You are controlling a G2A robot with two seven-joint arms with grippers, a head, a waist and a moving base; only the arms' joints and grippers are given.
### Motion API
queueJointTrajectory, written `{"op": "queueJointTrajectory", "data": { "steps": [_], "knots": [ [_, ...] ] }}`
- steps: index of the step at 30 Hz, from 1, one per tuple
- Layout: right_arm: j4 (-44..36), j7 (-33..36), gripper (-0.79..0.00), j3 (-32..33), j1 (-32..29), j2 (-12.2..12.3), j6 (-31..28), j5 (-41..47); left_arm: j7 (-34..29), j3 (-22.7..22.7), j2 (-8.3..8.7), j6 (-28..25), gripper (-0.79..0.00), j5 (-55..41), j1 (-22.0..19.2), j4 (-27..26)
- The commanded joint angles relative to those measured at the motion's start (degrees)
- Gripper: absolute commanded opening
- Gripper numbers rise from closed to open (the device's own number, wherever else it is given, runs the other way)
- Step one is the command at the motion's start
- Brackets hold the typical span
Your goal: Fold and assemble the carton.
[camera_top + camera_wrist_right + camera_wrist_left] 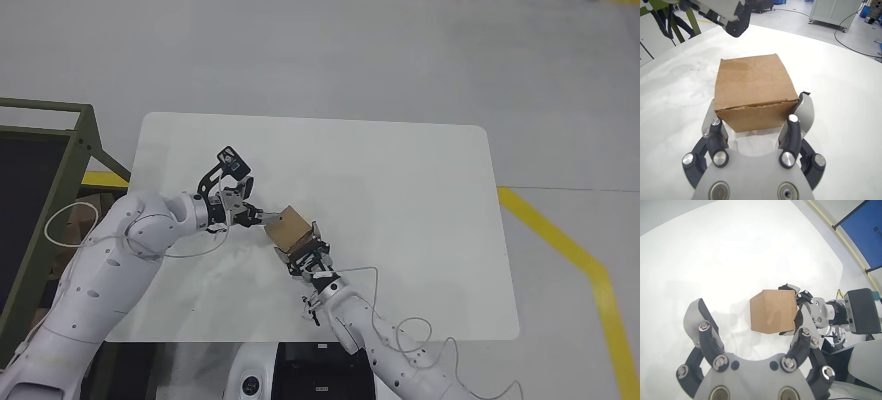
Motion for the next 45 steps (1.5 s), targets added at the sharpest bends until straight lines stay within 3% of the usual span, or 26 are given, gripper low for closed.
{"op": "queueJointTrajectory", "data": {
  "steps": [1, 15, 22, 30, 42, 45],
  "knots": [
    [0.01, -0.07, -0.139, 0.11, -0.07, -0.06, -0.06, -0.03, 0.04, -0.07, -0.01, -0.04, 0.0, 0.0, 0.05, 0.02],
    [-4.2, -2.71, -0.145, 3.94, -2.75, 1.15, -4.04, -1.0, 1.38, -2.08, 0.17, -0.02, 0.0, -0.26, 1.28, -0.12],
    [-4.71, 0.6, 0.0, 4.41, -2.57, 1.41, -6.1, -2.35, 1.32, -2.7, 0.23, 0.12, 0.0, -0.2, 1.95, -0.58],
    [-3.25, 2.86, 0.0, 4.42, 0.37, 1.49, -11.91, -3.92, 1.13, -3.02, 0.24, 0.12, 0.0, -0.07, 2.27, -0.88],
    [-0.43, 4.36, 0.0, 4.84, 3.65, 1.32, -16.03, -4.29, -0.94, -2.46, 0.1, 1.27, 0.0, -0.44, 1.8, -0.2],
    [-0.01, 4.56, 0.0, 4.84, 3.93, 1.26, -16.34, -4.32, -2.08, -1.42, -0.09, -1.14, 0.0, -3.96, 1.16, 0.88]
  ]
}}
